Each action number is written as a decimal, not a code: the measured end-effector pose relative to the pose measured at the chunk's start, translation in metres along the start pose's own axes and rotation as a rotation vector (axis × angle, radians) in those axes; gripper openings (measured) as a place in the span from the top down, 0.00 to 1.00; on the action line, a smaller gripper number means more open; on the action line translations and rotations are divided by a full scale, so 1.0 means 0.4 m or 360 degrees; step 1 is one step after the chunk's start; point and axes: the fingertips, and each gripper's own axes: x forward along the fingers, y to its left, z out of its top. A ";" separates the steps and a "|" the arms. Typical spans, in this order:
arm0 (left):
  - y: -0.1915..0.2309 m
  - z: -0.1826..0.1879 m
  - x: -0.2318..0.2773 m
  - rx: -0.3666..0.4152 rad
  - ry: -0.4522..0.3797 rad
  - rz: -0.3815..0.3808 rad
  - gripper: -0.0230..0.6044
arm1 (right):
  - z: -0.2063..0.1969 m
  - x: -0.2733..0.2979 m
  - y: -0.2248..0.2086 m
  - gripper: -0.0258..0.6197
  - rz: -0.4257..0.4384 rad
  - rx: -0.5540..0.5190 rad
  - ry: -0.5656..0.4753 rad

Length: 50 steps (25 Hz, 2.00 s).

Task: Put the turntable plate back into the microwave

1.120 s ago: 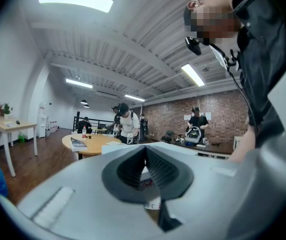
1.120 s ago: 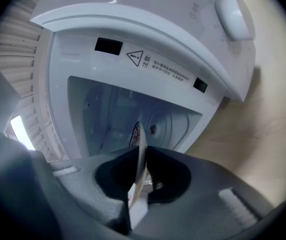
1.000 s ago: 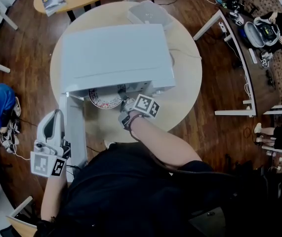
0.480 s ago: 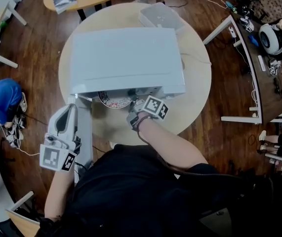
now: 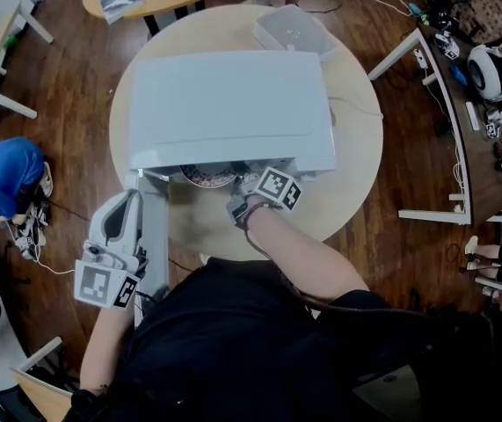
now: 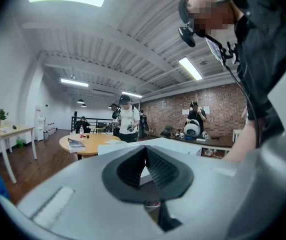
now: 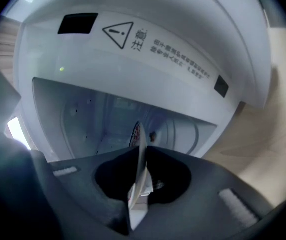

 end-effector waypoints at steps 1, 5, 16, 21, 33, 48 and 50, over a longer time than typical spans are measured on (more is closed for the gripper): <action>-0.001 0.000 0.001 -0.0003 0.0000 -0.0001 0.96 | 0.002 0.003 0.000 0.92 -0.0001 0.0002 -0.0004; -0.002 0.000 0.006 -0.0004 0.0004 -0.0005 0.96 | 0.004 0.018 0.003 0.92 -0.0001 0.0014 -0.0010; 0.008 -0.007 0.005 -0.0010 0.0018 0.0016 0.96 | 0.013 0.051 0.008 0.92 -0.0015 0.0006 -0.0056; 0.012 -0.014 0.005 -0.0020 0.0032 0.0029 0.96 | 0.022 0.064 0.008 0.92 -0.0028 0.0034 -0.0087; 0.026 -0.023 0.000 -0.0038 0.0050 0.0052 0.96 | 0.042 0.077 -0.015 0.92 -0.0077 0.0058 -0.0194; 0.035 -0.043 0.000 -0.0065 0.0090 0.0046 0.96 | 0.075 0.101 -0.027 0.92 -0.0089 0.0097 -0.0368; 0.037 -0.044 -0.001 -0.0069 0.0093 0.0046 0.96 | 0.077 0.107 -0.028 0.92 -0.0089 0.0106 -0.0383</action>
